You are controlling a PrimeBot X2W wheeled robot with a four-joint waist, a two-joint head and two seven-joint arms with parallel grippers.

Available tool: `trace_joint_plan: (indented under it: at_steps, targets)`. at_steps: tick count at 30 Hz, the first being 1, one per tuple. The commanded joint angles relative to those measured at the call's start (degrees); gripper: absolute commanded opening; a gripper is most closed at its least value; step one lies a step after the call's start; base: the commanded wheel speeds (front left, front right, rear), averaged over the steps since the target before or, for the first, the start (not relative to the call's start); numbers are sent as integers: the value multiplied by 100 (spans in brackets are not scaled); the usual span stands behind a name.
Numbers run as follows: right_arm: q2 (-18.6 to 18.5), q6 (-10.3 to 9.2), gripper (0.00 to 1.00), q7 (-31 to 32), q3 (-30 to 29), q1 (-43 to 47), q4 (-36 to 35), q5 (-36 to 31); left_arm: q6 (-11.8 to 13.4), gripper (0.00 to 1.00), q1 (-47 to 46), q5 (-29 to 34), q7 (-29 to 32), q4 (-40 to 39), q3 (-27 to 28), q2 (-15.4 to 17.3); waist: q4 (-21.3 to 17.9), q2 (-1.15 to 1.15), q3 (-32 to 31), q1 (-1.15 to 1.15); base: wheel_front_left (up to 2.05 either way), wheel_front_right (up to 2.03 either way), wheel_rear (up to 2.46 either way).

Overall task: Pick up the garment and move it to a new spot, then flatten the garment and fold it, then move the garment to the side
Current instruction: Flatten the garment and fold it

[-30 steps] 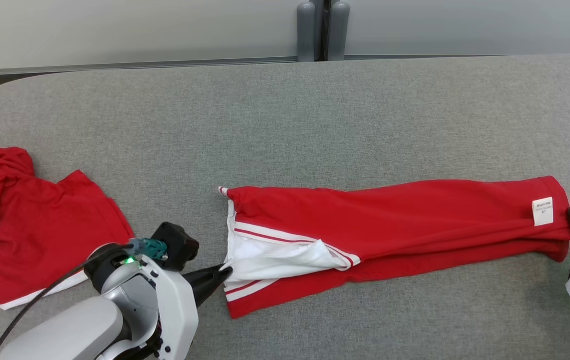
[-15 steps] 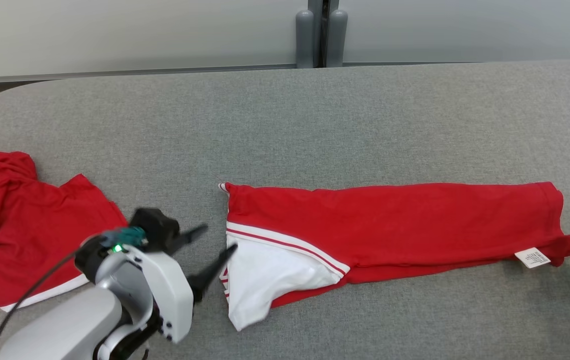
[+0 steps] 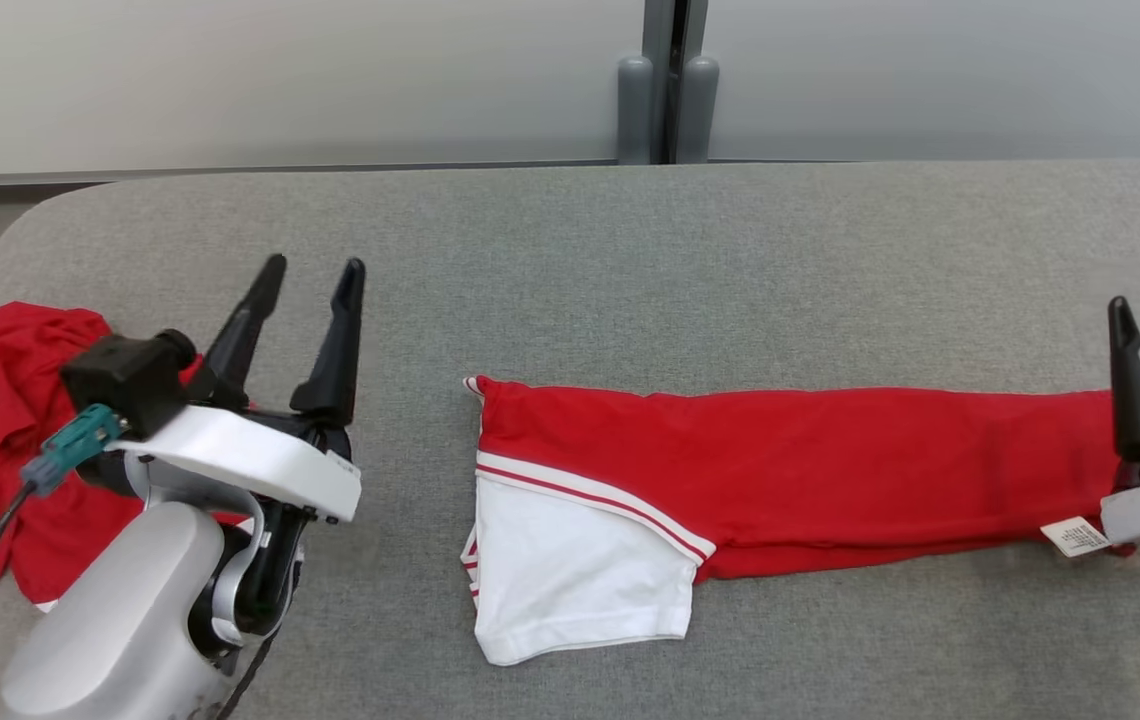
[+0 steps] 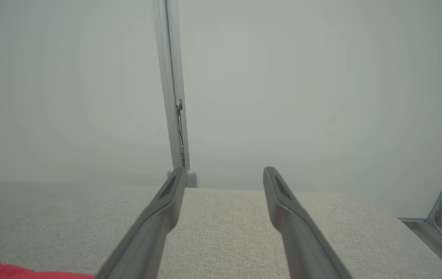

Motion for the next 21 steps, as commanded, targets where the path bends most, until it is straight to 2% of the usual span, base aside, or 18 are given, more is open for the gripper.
trace_joint_plan:
  at_steps: [1, 2, 4, 6, 9, 12, 15, 21]
  targets:
    - [43, -6, 100, -33, -58, 107, -101, -114, 19, 100, 93, 121, -32, -44, 190, -79, 22, 0, -17, 0, 0, 0, 0]
    - [139, -6, 100, -32, -164, 211, -226, -238, -38, 100, 247, 289, -34, -88, 475, -235, 31, 0, -20, 0, 0, 0, 0]
    - [340, -6, 100, -32, -385, 411, -421, -371, -320, 100, 636, 465, -23, -204, 1030, -673, 51, 0, -25, 0, 0, 0, 0]
    - [485, -6, 100, -33, -505, 574, -526, -528, -571, 100, 958, 851, -20, -153, 1556, -925, 72, 0, -26, 0, 0, 0, 0]
    - [669, -4, 100, -34, -572, 760, -616, -662, -844, 100, 1371, 1466, -21, -12, 2092, -1396, 89, 0, -16, 0, 0, 0, 0]
    - [775, -4, 100, -34, -639, 874, -640, -738, -1243, 100, 1659, 1744, -22, 116, 2611, -1851, 107, 0, 26, 0, 0, 0, 0]
    - [820, -4, 100, -35, -667, 892, -627, -810, -1486, 100, 1725, 2022, -22, 235, 2910, -2086, 150, 0, 99, 0, 0, 0, 0]
    - [962, -4, 100, -9, -961, 686, -25, -596, -1667, 100, 1547, 2438, -23, 392, 3121, -2265, 226, 0, 271, 0, 0, 0, 0]
